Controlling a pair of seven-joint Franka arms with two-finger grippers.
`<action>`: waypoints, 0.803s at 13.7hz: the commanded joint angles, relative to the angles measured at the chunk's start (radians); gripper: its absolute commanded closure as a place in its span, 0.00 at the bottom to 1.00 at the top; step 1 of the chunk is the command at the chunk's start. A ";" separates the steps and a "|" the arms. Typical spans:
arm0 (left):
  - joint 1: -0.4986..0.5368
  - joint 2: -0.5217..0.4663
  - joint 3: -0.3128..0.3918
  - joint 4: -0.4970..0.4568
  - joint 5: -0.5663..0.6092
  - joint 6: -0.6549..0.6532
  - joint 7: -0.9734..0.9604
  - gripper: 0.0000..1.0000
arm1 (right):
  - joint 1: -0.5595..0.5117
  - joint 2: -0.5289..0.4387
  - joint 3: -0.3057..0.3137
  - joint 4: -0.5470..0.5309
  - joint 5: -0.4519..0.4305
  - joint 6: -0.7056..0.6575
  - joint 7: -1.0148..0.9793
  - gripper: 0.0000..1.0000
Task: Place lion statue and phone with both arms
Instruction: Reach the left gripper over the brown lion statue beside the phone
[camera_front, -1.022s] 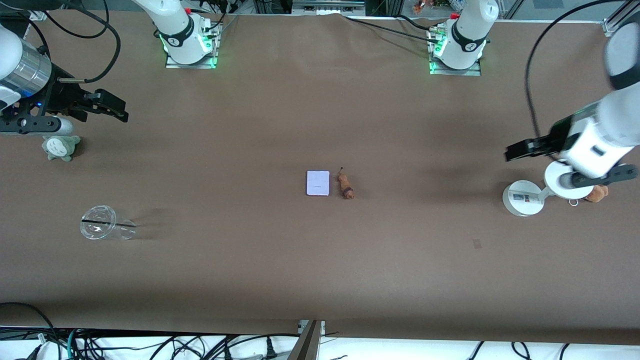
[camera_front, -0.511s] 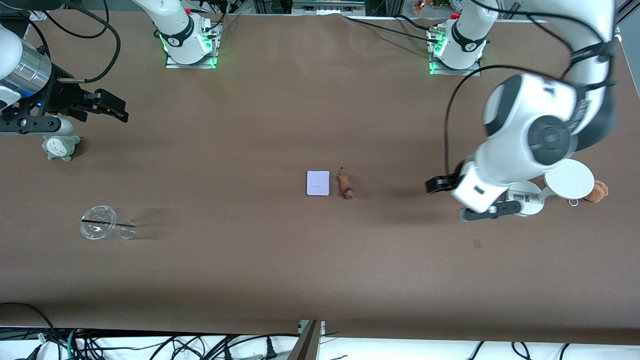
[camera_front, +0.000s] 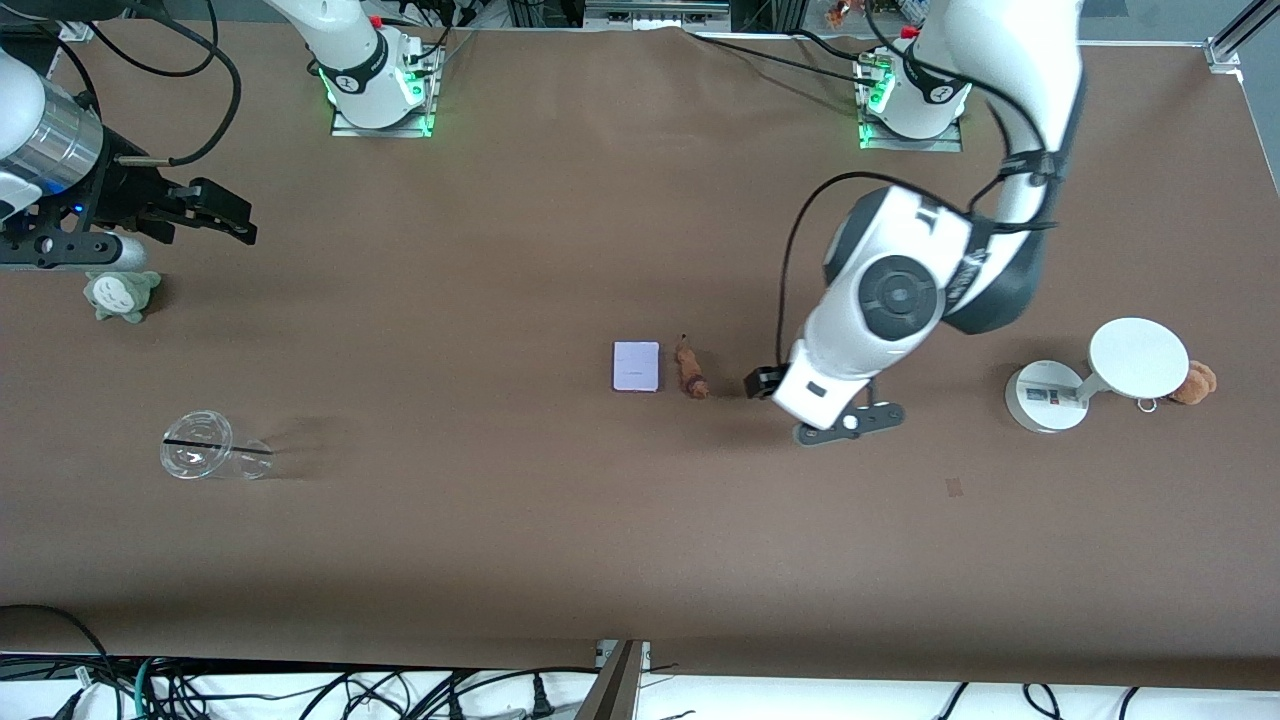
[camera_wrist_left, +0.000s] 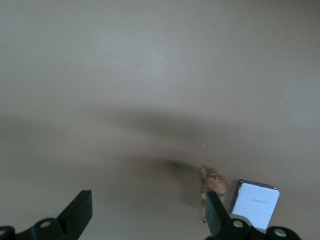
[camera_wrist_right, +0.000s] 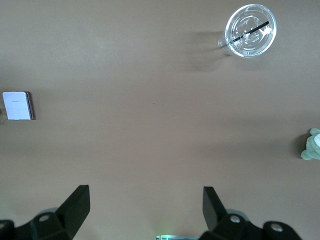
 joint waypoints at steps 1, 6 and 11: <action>-0.052 0.055 0.015 0.037 -0.008 0.031 -0.083 0.00 | -0.009 0.000 0.006 0.011 0.013 -0.007 -0.006 0.00; -0.137 0.122 0.017 0.033 0.001 0.097 -0.178 0.00 | -0.010 0.000 0.006 0.010 0.013 -0.007 -0.006 0.00; -0.167 0.180 0.017 0.009 0.002 0.210 -0.178 0.00 | -0.010 0.000 0.006 0.010 0.013 -0.007 -0.006 0.00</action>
